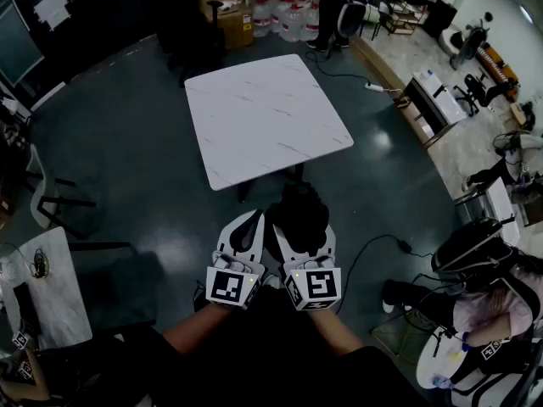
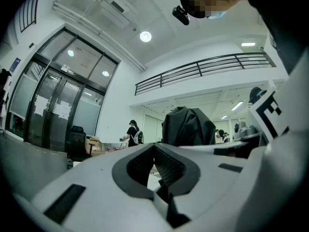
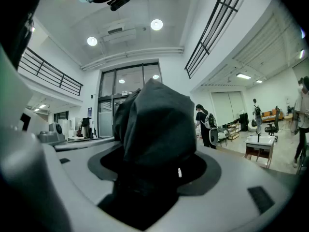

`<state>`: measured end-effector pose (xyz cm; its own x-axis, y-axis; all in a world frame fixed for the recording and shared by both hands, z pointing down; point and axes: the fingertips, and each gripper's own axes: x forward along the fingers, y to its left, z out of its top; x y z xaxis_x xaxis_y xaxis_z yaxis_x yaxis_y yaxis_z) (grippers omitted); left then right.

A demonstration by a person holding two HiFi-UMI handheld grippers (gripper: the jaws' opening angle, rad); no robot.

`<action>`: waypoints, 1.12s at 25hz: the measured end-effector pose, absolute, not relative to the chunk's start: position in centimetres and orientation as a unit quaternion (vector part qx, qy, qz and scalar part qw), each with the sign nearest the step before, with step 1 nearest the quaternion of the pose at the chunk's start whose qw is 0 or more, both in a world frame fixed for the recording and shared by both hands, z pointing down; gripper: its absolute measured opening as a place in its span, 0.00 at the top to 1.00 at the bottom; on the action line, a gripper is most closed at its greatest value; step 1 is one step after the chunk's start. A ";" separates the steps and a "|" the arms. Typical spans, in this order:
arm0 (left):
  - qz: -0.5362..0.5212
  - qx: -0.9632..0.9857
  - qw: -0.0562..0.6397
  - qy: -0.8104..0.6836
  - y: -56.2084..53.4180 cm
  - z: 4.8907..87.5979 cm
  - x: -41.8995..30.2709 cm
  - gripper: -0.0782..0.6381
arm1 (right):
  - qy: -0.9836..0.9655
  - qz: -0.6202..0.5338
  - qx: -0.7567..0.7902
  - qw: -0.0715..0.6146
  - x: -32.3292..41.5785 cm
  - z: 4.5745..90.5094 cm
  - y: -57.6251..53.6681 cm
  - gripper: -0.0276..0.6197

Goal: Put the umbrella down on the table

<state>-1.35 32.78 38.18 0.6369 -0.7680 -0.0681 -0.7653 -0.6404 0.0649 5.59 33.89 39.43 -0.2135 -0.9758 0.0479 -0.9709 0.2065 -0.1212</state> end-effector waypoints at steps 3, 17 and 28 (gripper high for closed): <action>-0.046 0.905 0.016 -0.423 33.2 38.2 -0.9 0.88 | 0.780 -0.065 -0.622 0.029 6.1 39.4 34.3 0.44; -0.031 0.904 0.046 -0.424 31.9 41.3 -0.8 0.88 | 0.770 -0.124 -0.625 0.036 7.3 42.7 33.6 0.43; -0.030 0.924 0.081 -0.373 22.2 42.9 3.2 0.88 | 0.736 -0.146 -0.661 0.019 10.4 44.3 25.1 0.43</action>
